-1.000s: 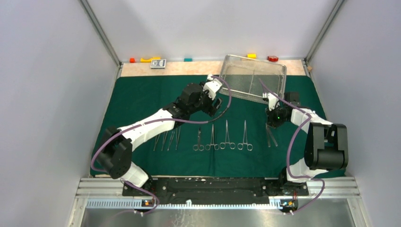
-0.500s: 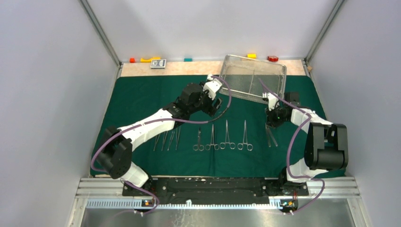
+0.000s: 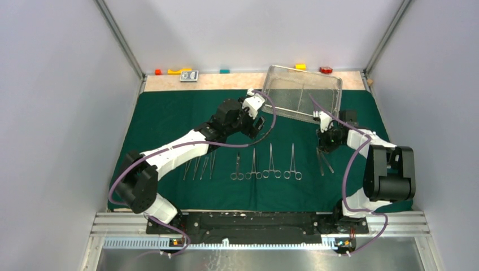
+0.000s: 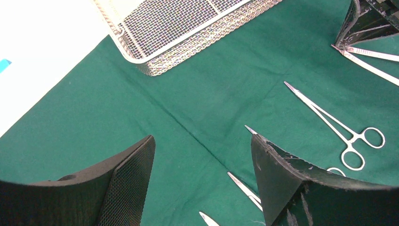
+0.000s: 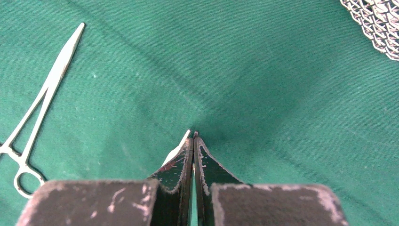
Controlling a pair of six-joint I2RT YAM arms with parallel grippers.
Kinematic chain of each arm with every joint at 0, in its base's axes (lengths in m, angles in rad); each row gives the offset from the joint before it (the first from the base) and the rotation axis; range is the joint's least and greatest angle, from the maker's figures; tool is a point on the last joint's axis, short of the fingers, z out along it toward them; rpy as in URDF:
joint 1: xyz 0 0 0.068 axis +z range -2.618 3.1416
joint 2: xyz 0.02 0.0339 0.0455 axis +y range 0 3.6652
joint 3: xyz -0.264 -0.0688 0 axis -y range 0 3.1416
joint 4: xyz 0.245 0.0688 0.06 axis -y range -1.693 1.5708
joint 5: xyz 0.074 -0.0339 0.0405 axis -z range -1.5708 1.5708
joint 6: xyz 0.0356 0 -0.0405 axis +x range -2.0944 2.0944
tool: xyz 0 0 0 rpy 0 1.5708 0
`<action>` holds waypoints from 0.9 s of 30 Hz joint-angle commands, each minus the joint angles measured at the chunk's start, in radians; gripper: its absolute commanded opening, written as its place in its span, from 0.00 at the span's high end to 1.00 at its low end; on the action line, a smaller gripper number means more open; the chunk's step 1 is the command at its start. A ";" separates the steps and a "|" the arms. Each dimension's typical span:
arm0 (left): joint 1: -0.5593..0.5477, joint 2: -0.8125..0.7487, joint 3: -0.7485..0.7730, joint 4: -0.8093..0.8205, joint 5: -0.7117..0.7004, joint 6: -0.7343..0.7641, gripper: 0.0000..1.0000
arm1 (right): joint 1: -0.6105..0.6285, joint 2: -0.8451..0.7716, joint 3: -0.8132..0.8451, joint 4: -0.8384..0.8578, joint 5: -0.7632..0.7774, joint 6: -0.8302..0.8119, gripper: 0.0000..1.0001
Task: Open and lay out the surgical kit
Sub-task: Adjust the medical item in the surgical kit.
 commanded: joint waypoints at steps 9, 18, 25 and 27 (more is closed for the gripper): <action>0.005 -0.004 0.011 0.045 0.020 -0.018 0.20 | 0.013 0.002 0.037 0.044 0.097 0.042 1.00; 0.005 -0.006 0.012 0.043 0.023 -0.018 0.20 | 0.012 -0.019 0.040 0.046 0.112 0.056 1.00; 0.006 -0.010 0.010 0.042 0.023 -0.018 0.20 | 0.012 -0.029 0.043 0.029 0.090 0.057 1.00; 0.005 -0.011 0.008 0.043 0.024 -0.018 0.20 | 0.012 -0.036 0.046 0.025 0.089 0.061 1.00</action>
